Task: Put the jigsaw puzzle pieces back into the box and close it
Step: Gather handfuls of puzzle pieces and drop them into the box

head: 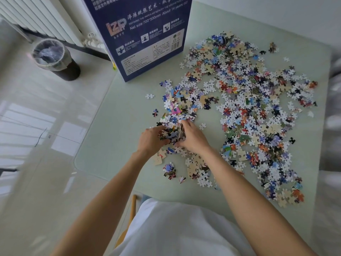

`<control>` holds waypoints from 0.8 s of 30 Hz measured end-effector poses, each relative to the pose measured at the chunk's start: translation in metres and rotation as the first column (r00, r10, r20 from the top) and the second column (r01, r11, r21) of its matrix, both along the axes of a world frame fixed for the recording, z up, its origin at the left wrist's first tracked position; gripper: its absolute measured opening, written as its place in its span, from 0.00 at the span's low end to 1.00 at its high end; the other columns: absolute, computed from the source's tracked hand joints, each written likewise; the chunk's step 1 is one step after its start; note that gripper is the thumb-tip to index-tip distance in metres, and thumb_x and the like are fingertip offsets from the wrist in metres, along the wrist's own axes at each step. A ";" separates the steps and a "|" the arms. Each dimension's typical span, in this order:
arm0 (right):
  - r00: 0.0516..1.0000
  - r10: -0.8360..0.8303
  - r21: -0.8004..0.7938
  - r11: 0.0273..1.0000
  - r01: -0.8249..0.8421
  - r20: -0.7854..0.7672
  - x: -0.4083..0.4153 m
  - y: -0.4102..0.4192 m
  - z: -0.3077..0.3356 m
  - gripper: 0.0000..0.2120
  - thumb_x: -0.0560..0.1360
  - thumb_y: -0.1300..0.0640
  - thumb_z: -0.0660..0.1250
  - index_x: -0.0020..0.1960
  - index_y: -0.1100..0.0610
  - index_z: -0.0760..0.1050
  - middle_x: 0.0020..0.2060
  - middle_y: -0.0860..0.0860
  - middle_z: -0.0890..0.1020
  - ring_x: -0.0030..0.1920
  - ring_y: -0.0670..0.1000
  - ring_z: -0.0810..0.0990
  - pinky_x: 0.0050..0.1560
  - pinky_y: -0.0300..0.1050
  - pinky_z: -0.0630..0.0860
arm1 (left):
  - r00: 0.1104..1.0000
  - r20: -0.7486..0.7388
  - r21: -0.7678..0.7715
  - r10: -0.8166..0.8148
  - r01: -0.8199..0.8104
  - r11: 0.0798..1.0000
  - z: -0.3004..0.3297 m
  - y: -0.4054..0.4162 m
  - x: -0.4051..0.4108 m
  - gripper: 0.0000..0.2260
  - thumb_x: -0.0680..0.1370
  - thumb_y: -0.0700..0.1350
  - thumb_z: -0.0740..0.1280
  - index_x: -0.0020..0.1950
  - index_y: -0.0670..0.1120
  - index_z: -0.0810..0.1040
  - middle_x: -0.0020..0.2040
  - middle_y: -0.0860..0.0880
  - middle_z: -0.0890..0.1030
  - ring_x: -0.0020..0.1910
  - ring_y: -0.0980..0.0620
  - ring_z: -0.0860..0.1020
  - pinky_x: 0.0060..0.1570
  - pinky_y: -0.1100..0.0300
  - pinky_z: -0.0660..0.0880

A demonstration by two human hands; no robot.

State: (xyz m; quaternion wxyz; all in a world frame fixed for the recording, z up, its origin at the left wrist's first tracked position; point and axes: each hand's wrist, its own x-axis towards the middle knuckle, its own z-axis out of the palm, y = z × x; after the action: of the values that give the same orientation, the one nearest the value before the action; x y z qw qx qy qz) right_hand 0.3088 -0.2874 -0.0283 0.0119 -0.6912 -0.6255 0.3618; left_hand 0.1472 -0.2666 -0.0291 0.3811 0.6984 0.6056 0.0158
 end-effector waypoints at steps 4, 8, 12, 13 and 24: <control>0.999 0.002 0.062 0.998 -0.005 0.055 -0.005 0.002 -0.001 0.28 0.66 0.48 0.75 0.59 0.57 0.67 0.55 0.53 0.72 0.53 0.53 0.73 0.46 0.44 0.72 | 1.000 0.025 0.024 -0.002 0.002 1.000 0.001 -0.001 -0.001 0.20 0.72 0.47 0.72 0.64 0.49 0.76 0.56 0.47 0.82 0.53 0.47 0.80 0.52 0.55 0.75; 0.998 -0.025 0.089 0.996 0.020 0.056 -0.009 0.000 -0.001 0.23 0.68 0.50 0.74 0.56 0.57 0.69 0.52 0.52 0.76 0.51 0.54 0.75 0.45 0.45 0.72 | 0.998 0.055 0.038 0.021 -0.023 0.999 0.001 -0.003 -0.005 0.18 0.72 0.47 0.72 0.62 0.50 0.77 0.54 0.49 0.83 0.52 0.49 0.80 0.49 0.57 0.75; 0.997 -0.077 0.079 0.994 0.076 0.009 -0.004 -0.001 0.003 0.18 0.69 0.52 0.74 0.52 0.54 0.68 0.44 0.48 0.78 0.43 0.50 0.77 0.36 0.41 0.69 | 0.993 0.100 0.048 0.060 -0.065 0.997 0.004 0.000 -0.012 0.17 0.72 0.46 0.72 0.61 0.49 0.78 0.52 0.50 0.83 0.50 0.50 0.81 0.47 0.59 0.75; 0.995 -0.097 0.078 0.992 0.097 0.000 -0.002 -0.002 0.003 0.19 0.69 0.53 0.74 0.53 0.54 0.68 0.43 0.47 0.77 0.42 0.50 0.77 0.34 0.40 0.69 | 0.990 0.115 0.050 0.076 -0.082 0.995 0.005 0.001 -0.014 0.17 0.72 0.46 0.73 0.60 0.49 0.78 0.51 0.49 0.83 0.50 0.50 0.81 0.47 0.59 0.75; 0.956 -0.284 0.167 0.942 0.292 -0.072 0.027 -0.014 0.016 0.13 0.69 0.52 0.74 0.44 0.55 0.71 0.37 0.45 0.79 0.35 0.45 0.74 0.28 0.37 0.63 | 0.982 0.149 0.098 0.115 -0.131 0.987 0.019 0.004 -0.022 0.16 0.71 0.44 0.73 0.58 0.48 0.80 0.49 0.49 0.84 0.48 0.51 0.82 0.49 0.59 0.76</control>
State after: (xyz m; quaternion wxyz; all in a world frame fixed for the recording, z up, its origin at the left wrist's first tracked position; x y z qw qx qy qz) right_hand 0.3354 -0.3009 -0.0125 0.1403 -0.7626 -0.5467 0.3159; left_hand 0.1257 -0.2631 -0.0101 0.3837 0.6762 0.6169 0.1221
